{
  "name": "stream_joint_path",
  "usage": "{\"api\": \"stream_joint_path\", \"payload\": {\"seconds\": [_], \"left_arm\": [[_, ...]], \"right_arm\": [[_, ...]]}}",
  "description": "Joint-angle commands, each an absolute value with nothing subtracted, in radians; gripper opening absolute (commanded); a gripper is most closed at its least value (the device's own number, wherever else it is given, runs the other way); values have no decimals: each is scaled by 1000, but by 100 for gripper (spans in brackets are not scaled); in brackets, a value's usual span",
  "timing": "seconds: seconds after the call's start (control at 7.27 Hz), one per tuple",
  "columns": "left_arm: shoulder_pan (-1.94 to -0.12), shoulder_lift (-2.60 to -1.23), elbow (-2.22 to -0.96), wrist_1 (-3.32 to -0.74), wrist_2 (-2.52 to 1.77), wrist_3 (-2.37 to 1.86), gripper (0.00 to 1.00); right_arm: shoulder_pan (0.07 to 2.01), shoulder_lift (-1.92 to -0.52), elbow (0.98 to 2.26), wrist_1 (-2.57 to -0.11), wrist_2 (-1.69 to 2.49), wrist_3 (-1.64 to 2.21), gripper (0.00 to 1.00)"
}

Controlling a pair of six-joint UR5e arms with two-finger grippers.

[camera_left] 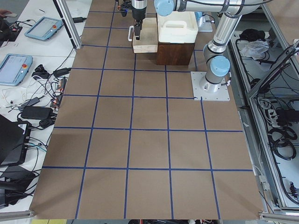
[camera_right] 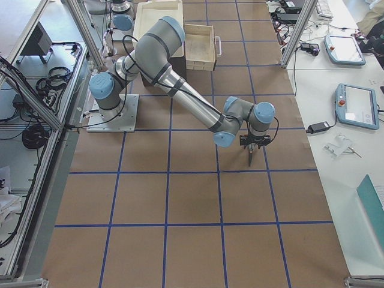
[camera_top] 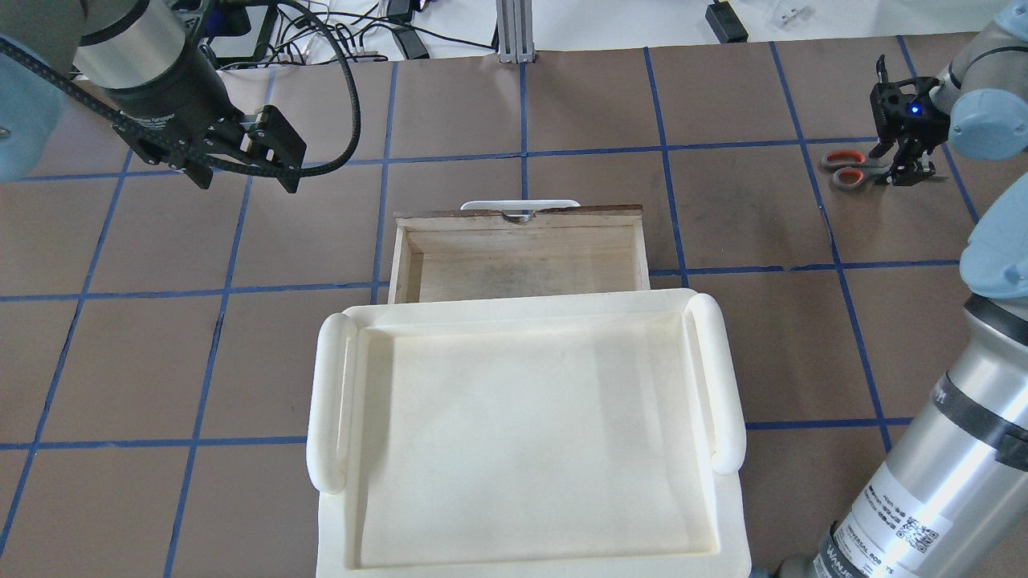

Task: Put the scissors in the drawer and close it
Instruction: 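Close the right gripper on the scissors handles and lift them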

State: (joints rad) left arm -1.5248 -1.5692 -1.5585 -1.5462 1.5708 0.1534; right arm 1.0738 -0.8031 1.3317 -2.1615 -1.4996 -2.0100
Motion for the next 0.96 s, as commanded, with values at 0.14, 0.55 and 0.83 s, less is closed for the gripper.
{"api": "stream_joint_path", "payload": {"seconds": [0.14,0.55,0.83], "left_arm": [[-1525,-1569,-1559,-1546,1571,153,100],[-1525,-1569,-1559,-1546,1571,155,100],[-1525,-1569,-1559,-1546,1572,155,100]], "right_arm": [[1074,-808,1333,-2161,-1505,-2014,17],[1075,-819,1330,-2158,-1522,-2014,0],[1083,-886,1330,-2132,-1523,-2003,0]]}}
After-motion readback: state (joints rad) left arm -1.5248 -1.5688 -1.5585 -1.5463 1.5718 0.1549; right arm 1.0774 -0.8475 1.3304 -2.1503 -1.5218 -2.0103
